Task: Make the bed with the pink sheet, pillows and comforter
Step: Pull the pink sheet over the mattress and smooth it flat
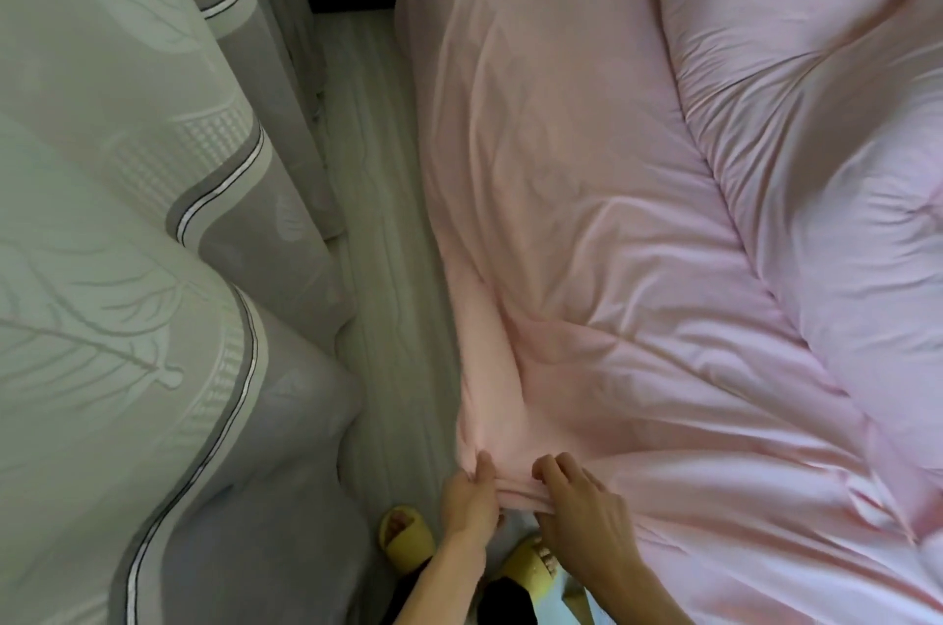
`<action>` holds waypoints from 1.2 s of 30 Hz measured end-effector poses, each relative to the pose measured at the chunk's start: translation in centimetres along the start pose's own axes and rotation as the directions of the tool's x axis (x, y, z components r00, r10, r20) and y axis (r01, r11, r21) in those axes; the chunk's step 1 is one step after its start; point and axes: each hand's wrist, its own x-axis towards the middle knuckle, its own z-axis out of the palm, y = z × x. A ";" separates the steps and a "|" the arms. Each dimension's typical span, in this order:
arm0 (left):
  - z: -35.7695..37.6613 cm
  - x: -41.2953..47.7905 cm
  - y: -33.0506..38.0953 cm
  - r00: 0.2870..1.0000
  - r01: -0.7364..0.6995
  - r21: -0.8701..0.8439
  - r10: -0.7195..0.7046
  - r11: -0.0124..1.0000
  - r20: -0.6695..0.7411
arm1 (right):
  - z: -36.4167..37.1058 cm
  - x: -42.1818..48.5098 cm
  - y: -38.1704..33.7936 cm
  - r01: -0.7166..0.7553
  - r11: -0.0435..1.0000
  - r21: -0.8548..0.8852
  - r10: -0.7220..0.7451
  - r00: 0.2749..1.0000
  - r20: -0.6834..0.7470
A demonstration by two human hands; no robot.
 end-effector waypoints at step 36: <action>13.3 -11.3 -22.8 0.978 -0.030 0.104 0.008 0.994 0.211 | 6.3 -21.8 20.2 -0.447 0.513 0.733 0.624 0.781 0.039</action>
